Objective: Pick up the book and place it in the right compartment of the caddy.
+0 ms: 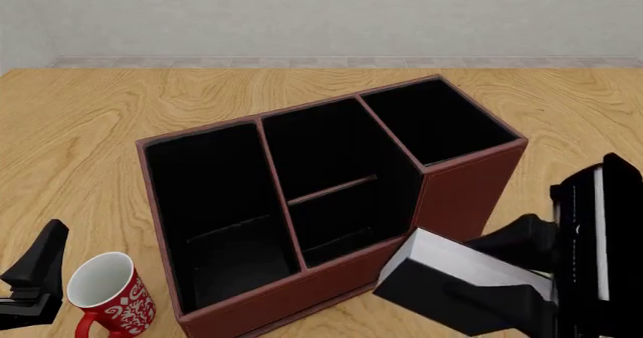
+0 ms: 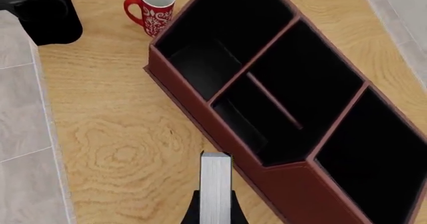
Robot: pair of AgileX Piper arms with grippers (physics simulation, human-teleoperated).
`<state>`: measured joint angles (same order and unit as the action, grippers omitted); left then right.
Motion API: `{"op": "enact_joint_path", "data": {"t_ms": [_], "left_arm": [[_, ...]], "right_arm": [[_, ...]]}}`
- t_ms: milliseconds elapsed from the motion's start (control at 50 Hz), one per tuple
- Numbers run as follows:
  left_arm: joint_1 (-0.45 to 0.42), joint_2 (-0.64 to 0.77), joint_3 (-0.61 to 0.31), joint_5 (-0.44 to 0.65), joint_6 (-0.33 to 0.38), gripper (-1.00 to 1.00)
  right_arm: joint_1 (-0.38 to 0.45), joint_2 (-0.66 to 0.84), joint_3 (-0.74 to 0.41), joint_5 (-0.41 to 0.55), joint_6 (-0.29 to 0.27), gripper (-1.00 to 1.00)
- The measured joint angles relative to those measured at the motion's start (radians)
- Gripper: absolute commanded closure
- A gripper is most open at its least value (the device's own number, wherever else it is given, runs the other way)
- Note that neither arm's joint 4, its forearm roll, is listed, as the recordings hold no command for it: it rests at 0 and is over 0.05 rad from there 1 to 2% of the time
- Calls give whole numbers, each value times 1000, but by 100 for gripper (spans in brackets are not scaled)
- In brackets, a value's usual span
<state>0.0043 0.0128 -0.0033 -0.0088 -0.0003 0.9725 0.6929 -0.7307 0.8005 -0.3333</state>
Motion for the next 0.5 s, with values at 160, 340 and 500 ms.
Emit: {"op": "enact_joint_path", "data": {"t_ms": [160,340,500], "left_arm": [[0,1,1,-1,0,-100],[0,0,1,0,0,-100],[0,1,1,-1,0,-100]], "right_arm": [[0,1,-27,18,-14,100],[1,3,-68,42,-33,100],[3,4,-106,62,-49,100]]}}
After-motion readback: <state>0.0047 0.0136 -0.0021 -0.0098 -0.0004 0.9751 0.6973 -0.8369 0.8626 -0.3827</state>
